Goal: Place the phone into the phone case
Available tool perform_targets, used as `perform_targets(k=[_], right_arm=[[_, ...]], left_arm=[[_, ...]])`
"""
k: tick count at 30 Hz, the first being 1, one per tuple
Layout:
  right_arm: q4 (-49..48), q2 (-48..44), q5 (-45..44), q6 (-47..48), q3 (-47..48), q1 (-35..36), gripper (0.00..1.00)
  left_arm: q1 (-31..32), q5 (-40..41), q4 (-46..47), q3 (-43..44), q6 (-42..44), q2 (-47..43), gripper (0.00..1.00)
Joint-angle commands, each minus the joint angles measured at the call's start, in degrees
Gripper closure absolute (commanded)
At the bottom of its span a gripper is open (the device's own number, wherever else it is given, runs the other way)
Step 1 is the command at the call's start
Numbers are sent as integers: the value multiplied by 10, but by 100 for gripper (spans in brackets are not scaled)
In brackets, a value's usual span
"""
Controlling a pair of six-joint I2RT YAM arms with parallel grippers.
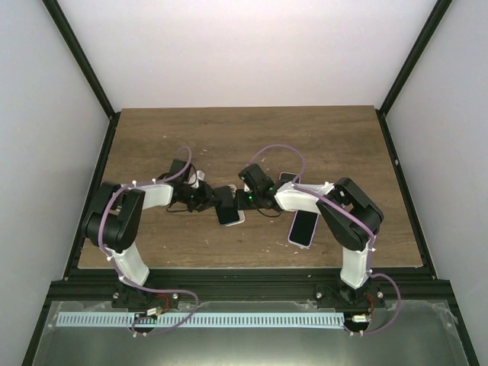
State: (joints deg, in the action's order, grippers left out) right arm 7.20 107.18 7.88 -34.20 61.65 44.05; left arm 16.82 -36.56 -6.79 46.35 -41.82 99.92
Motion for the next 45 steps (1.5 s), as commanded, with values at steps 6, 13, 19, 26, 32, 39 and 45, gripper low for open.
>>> perform_targets(k=[6, 13, 19, 26, 32, 39, 45], right_arm=[[-11, -12, 23, -11, -19, -3, 73], [-17, -31, 30, -20, -31, -3, 73], [-18, -17, 20, -18, -28, -3, 73], [-50, -14, 56, -22, -38, -3, 73], [-74, -14, 77, -33, -50, -3, 74], [-91, -13, 88, -39, -59, -2, 75], [-87, -20, 65, -37, -66, -5, 76]], left_arm=[[5, 30, -41, 28, 19, 6, 72], [5, 45, -69, 35, 34, 4, 71], [6, 38, -69, 38, 33, -1, 73], [6, 33, -72, 50, 35, 2, 80], [7, 27, -68, 60, 38, 16, 83], [11, 31, -65, 62, 43, 23, 84], [13, 33, -75, 72, 48, 29, 72]])
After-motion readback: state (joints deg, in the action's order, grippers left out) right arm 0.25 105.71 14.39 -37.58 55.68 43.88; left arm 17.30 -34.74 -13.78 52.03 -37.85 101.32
